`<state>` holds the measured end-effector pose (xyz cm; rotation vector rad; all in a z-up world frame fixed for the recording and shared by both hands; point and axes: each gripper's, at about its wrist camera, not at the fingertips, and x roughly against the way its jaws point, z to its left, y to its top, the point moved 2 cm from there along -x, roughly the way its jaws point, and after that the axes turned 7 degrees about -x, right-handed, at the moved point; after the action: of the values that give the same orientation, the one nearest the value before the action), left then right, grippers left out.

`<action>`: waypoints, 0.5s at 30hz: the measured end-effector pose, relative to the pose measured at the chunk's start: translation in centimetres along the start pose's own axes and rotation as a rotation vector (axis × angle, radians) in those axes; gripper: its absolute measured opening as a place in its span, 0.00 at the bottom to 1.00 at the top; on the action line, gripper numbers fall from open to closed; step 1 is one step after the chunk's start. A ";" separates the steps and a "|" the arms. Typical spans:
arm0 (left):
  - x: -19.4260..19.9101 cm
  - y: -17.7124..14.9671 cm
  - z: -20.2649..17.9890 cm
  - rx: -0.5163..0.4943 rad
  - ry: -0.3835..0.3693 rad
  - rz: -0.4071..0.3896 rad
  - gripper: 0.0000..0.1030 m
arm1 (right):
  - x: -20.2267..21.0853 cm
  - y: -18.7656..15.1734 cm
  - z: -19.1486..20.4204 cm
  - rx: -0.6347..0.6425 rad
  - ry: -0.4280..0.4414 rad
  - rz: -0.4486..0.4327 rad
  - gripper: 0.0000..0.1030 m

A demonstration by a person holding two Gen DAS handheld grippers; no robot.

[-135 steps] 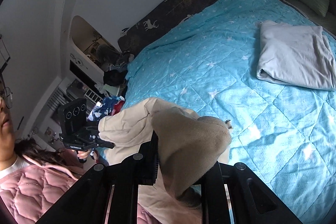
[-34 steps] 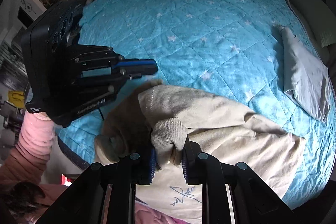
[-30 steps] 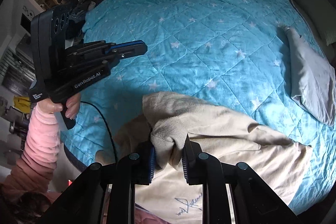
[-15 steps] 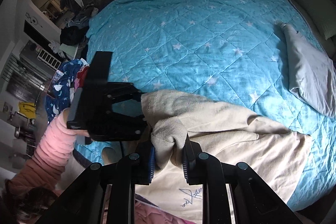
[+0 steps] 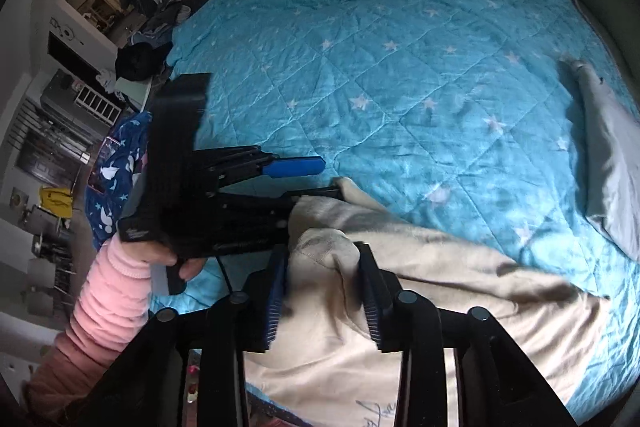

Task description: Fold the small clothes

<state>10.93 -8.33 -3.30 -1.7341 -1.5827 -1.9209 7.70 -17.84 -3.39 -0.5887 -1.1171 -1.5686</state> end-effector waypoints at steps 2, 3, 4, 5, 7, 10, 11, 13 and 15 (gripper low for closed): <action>1.3 -0.4 1.3 0.030 0.024 -0.006 0.48 | -1.8 1.4 0.2 -0.031 0.019 0.043 0.45; 2.2 -1.0 1.9 0.051 0.030 -0.006 0.49 | -2.2 2.0 0.4 -0.036 0.041 0.049 0.45; 3.0 -1.5 2.1 0.063 0.030 -0.006 0.49 | -1.9 2.4 0.4 -0.037 0.065 0.031 0.45; 3.4 -1.9 2.1 0.065 0.024 -0.008 0.49 | -1.2 2.6 0.5 -0.037 0.084 -0.001 0.46; 4.1 -3.0 1.3 0.063 -0.033 -0.010 0.51 | 0.3 2.6 0.3 -0.038 0.089 -0.050 0.49; 3.9 -3.7 -1.1 0.035 -0.101 -0.009 0.54 | 2.5 1.5 -1.2 -0.061 0.056 -0.089 0.52; 3.7 -3.7 -2.1 0.018 -0.113 -0.008 0.54 | 3.0 1.1 -2.0 -0.070 0.037 -0.094 0.52; 2.8 -3.9 -4.0 -0.019 -0.129 0.008 0.58 | 4.3 -0.4 -4.2 -0.106 -0.021 -0.109 0.52; 1.9 -4.2 -5.4 -0.065 -0.131 0.038 0.64 | 5.8 -2.4 -7.0 -0.152 -0.070 -0.133 0.53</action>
<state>3.89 -9.29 -3.30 -1.9378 -1.5317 -1.8972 4.90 -26.72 -2.51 -0.6870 -1.1149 -1.7710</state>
